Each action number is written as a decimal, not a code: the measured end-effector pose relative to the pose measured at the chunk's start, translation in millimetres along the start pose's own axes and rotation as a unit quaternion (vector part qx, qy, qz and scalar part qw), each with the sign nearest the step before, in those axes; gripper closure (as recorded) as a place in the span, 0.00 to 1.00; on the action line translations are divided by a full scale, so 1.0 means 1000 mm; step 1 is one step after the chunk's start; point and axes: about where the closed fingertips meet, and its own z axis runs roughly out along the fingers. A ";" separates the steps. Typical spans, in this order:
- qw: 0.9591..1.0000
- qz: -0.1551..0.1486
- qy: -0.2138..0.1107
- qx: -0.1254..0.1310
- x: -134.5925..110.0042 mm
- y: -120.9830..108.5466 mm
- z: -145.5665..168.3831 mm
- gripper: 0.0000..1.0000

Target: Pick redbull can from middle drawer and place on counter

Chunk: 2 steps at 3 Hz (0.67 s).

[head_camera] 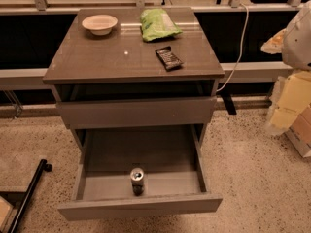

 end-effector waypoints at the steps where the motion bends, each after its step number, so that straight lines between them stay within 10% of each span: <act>1: 1.000 -0.001 -0.002 0.006 -0.002 -0.001 -0.001 0.00; 2: 0.999 -0.004 -0.016 0.027 -0.007 -0.004 0.012 0.00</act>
Offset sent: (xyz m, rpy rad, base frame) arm 0.0284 0.0196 -0.0338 0.0504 -0.1562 0.0167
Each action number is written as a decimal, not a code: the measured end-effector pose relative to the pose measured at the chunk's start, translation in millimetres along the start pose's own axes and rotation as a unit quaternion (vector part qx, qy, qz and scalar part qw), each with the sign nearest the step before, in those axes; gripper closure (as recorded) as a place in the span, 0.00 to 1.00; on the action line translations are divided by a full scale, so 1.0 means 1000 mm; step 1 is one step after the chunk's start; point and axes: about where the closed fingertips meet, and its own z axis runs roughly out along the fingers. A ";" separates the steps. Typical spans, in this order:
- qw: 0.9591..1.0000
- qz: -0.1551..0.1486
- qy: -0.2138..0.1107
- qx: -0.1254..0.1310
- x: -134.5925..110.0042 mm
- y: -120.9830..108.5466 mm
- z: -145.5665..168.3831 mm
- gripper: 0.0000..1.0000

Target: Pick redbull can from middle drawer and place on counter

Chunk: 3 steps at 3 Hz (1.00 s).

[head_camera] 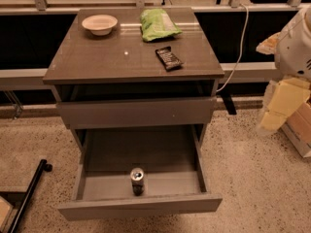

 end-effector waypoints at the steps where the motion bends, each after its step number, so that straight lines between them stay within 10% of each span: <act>1: 0.997 0.019 -0.069 0.037 -0.004 -0.012 0.024 0.00; 3: 0.995 0.021 -0.098 0.012 -0.024 0.007 0.057 0.00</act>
Offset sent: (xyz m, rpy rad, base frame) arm 0.0146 0.0002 -0.0224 0.0994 -0.0654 -0.0070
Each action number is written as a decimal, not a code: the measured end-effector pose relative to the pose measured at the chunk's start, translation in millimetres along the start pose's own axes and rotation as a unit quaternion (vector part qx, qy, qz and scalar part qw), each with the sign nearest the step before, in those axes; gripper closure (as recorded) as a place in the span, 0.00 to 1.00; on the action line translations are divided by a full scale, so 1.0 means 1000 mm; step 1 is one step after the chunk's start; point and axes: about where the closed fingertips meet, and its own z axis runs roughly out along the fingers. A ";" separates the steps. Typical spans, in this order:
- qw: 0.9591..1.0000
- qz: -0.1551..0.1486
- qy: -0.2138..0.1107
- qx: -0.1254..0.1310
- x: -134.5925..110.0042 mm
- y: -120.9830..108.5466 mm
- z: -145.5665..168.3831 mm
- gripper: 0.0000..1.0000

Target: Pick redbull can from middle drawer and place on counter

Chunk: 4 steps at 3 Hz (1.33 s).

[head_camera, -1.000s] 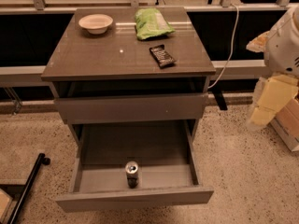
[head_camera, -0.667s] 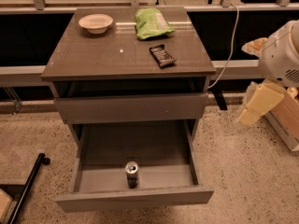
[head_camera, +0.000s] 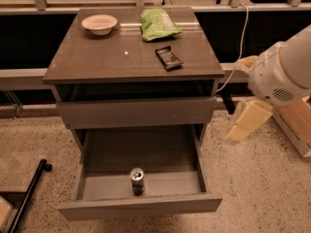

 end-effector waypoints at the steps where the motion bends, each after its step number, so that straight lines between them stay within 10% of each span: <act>1: 0.999 0.005 -0.036 -0.021 -0.013 0.021 0.045 0.00; 3: 0.991 0.027 -0.110 -0.069 -0.040 0.055 0.151 0.00; 4: 0.991 0.031 -0.113 -0.068 -0.040 0.053 0.155 0.00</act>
Offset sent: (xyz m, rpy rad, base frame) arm 0.0196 0.1046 -0.1421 0.2553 0.0736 0.0862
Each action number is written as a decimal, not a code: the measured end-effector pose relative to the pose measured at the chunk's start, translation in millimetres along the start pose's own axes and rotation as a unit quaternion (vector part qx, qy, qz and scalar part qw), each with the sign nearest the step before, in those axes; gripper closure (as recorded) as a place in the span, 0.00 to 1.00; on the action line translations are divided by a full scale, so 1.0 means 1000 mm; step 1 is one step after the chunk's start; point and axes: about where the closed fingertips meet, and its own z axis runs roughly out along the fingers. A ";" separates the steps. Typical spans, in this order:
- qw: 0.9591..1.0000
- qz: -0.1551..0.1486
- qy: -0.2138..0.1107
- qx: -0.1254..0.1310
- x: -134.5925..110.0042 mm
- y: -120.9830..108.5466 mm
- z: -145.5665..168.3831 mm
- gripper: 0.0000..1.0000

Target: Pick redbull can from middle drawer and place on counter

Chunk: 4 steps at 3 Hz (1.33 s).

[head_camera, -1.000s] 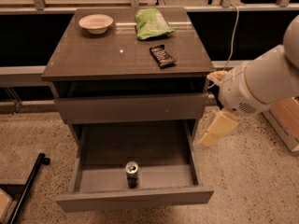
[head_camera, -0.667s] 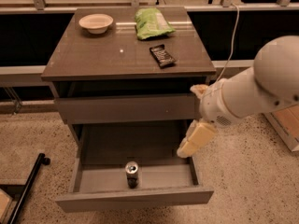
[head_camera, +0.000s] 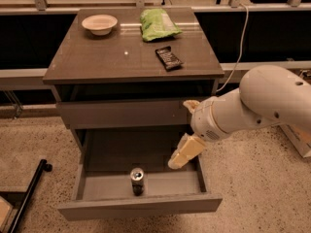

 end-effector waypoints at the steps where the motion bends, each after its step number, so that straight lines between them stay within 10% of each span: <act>1: 1.000 0.013 -0.001 -0.010 0.003 0.008 0.014 0.00; 4: 0.990 0.089 -0.088 -0.071 0.040 0.031 0.154 0.00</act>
Offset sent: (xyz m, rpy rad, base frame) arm 0.0022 0.0495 -0.0876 0.2164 0.1436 0.0058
